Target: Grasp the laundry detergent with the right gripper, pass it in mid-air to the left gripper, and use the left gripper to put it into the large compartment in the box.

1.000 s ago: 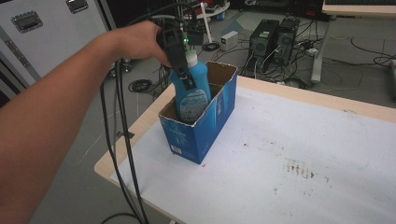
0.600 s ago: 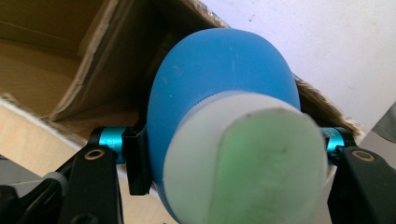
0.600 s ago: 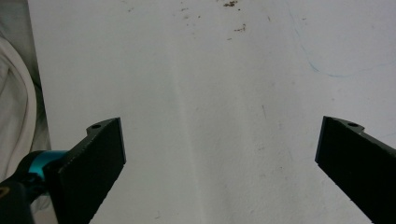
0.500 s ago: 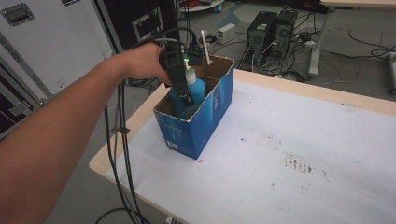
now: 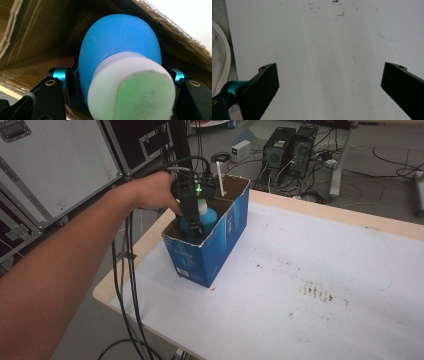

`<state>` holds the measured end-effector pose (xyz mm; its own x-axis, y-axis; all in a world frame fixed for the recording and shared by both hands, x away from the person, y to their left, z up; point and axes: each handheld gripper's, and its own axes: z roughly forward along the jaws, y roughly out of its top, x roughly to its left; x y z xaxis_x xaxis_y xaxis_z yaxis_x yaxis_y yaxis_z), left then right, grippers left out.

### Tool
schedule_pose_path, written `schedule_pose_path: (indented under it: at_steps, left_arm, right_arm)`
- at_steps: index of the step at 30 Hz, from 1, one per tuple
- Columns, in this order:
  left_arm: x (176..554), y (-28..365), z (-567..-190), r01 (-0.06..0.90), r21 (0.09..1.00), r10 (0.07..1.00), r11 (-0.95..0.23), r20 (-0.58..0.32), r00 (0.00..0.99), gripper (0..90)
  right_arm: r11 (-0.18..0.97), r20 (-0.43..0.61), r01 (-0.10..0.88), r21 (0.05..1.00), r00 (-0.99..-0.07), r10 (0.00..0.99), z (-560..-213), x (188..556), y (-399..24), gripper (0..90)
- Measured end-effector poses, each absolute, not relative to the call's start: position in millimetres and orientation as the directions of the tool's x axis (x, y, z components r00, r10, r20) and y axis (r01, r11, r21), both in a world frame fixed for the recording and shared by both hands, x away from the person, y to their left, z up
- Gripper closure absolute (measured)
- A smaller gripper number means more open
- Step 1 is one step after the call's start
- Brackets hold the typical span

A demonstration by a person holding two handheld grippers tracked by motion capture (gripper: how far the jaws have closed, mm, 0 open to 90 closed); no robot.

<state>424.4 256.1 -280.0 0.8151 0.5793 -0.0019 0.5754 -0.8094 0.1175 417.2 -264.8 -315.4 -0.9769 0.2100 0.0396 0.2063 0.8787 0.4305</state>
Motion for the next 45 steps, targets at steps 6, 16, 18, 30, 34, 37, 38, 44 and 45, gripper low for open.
schedule_pose_path:
  at_steps: [6,16,18,30,34,37,38,44,45]
  left_arm:
    - [424.8,256.8,-283.1,0.579,0.124,0.583,-0.806,-0.006,0.812,37.8]
    - [425.3,259.4,-270.1,0.607,0.192,0.618,-0.771,-0.003,0.786,27.7]
    - [423.1,260.7,-262.0,0.608,0.221,0.624,-0.763,0.003,0.781,24.7]
    - [407.6,253.4,-200.8,0.566,0.413,0.631,-0.713,0.026,0.776,24.6]
    - [402.9,238.6,-185.6,0.529,0.43,0.605,-0.731,0.05,0.795,24.6]
    - [400.8,227.9,-177.8,0.505,0.452,0.589,-0.735,0.059,0.806,24.6]
    - [400.5,224.3,-176.2,0.504,0.455,0.592,-0.734,0.064,0.803,24.6]
    - [400.2,201.7,-173.4,0.468,0.445,0.553,-0.763,0.076,0.83,24.6]
    - [400.1,198.2,-172.6,0.457,0.446,0.543,-0.77,0.079,0.836,24.6]
  right_arm:
    - [0.879,0.042,0.211,0.428,-0.976,0.215,-315.2,417.2,-264.4,1.0]
    - [0.88,0.034,0.204,0.43,-0.977,0.21,-314.7,415.9,-263.2,1.0]
    - [0.88,0.032,0.205,0.429,-0.977,0.211,-314.5,415.3,-263.7,1.0]
    - [0.879,0.019,0.192,0.437,-0.979,0.204,-311.2,411.9,-262.0,1.0]
    - [0.873,0.014,0.189,0.45,-0.979,0.205,-309.7,411.2,-261.9,1.0]
    - [0.873,0.014,0.195,0.447,-0.977,0.211,-309.2,410.0,-262.1,1.0]
    - [0.873,0.014,0.196,0.448,-0.977,0.212,-309.1,409.6,-262.0,1.0]
    - [0.871,0.01,0.191,0.453,-0.978,0.21,-307.3,407.9,-262.9,1.0]
    - [0.871,0.007,0.19,0.454,-0.978,0.209,-307.3,407.7,-263.0,1.0]
